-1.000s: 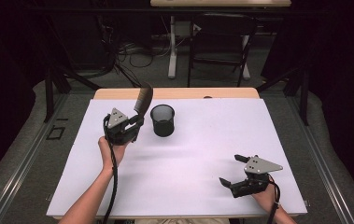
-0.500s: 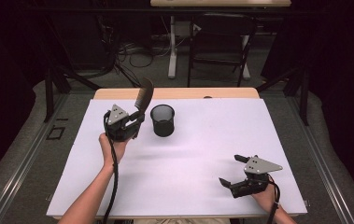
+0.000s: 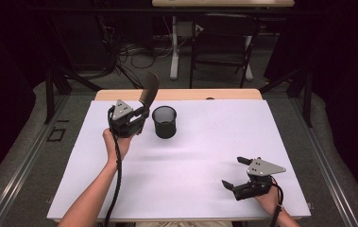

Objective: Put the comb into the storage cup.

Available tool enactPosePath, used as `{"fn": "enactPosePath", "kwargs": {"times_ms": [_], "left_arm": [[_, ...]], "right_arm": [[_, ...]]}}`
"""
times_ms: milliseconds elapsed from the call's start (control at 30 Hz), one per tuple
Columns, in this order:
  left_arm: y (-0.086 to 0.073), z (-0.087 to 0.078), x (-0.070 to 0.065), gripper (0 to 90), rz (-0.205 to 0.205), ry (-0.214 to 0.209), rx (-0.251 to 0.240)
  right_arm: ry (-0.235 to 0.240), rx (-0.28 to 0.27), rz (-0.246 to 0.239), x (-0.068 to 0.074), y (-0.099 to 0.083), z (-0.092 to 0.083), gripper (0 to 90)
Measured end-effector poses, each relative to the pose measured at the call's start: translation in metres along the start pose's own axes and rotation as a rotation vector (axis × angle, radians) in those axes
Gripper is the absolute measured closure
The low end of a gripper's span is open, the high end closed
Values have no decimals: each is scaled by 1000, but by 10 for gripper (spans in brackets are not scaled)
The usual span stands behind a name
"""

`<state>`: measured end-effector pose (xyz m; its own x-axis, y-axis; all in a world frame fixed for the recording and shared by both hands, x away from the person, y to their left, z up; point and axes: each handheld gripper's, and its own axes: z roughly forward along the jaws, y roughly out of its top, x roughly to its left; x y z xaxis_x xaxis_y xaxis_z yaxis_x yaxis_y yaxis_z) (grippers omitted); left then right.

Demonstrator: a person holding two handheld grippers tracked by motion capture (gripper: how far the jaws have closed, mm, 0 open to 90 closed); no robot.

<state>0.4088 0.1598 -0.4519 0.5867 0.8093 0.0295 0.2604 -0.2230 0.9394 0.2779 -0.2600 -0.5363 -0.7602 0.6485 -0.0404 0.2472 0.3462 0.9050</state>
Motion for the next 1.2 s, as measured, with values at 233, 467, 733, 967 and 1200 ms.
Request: {"fn": "enactPosePath", "kwargs": {"times_ms": [233,467,733,967,1200], "left_arm": [[6,4,0,724,-3,-1,-9],[11,6,1,724,-2,-4,-20],[15,10,3,724,-5,-3,-19],[21,14,2,724,0,-10,-20],[25,17,1,724,4,-10,-21]], "right_arm": [[0,-1,0,0,0,0,0],[1,-1,0,0,0,0,0],[1,0,0,0,0,0,0],[2,2,1,0,0,0,0],[5,4,2,0,0,0,0]]}}
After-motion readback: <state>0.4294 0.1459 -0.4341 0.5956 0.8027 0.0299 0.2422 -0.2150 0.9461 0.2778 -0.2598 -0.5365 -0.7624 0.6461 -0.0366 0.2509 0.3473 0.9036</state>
